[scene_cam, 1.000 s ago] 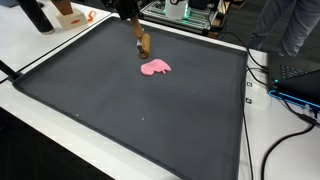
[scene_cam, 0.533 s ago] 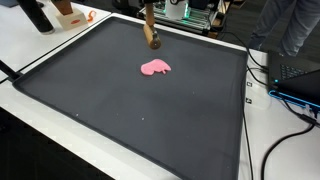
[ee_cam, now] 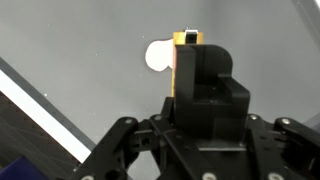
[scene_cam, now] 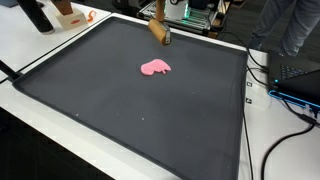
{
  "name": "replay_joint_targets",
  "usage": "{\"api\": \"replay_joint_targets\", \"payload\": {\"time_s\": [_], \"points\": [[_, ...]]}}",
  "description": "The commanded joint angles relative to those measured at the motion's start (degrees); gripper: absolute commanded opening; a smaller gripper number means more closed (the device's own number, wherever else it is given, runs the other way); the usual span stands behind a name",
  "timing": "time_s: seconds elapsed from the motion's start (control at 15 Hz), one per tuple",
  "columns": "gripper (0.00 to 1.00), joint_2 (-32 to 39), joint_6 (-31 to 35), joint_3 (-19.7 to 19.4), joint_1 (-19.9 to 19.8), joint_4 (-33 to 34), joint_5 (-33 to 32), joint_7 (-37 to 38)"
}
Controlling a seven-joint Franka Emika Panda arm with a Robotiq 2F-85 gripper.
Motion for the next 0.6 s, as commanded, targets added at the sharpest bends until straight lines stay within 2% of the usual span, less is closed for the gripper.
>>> {"api": "replay_joint_targets", "payload": {"time_s": [0.0,0.2,0.27,0.53], "points": [[0.49,0.2,-0.1,-0.5,0.4,0.1,0.0,0.1],[0.49,0.3,-0.1,-0.6,0.4,0.1,0.0,0.1],[0.24,0.3,-0.1,-0.6,0.4,0.2,0.0,0.1],[0.24,2.1,-0.2,-1.2,0.3,-0.6,0.8,-11.5]]}}
